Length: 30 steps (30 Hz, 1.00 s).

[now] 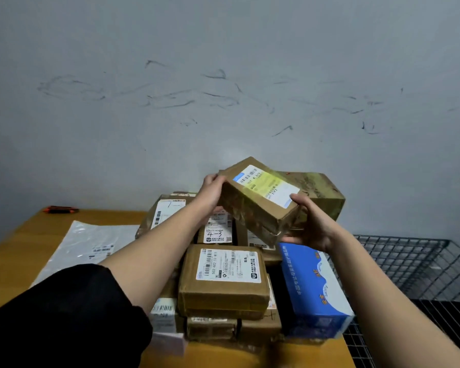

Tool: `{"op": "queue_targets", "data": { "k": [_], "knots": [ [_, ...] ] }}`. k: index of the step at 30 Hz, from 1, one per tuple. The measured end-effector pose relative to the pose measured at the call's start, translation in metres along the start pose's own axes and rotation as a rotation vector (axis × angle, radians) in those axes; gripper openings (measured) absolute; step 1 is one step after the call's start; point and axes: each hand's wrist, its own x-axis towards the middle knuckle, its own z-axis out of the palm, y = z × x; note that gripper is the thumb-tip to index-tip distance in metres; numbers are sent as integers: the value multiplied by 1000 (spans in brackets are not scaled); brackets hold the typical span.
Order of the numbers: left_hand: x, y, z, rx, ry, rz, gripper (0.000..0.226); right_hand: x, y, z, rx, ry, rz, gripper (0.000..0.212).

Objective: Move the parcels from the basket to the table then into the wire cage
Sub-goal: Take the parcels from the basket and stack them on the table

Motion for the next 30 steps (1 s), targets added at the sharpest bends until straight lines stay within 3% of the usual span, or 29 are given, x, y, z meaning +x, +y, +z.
{"op": "queue_targets", "data": {
  "k": [3, 7, 9, 15, 30],
  "knots": [
    [3, -10, 12, 102, -6, -10, 55, 10, 14, 1, 110, 61, 4, 39],
    [-3, -24, 30, 106, -214, -177, 50, 26, 32, 11, 146, 130, 0, 67],
    [-4, -29, 39, 105, -265, -191, 48, 29, 35, 19, 117, 142, -4, 69],
    [8, -37, 44, 271, -165, -153, 45, 37, 42, 24, -75, 200, 12, 68],
    [28, -59, 41, 391, -184, -159, 37, 59, 63, 20, -306, 168, 65, 70]
  ]
}}
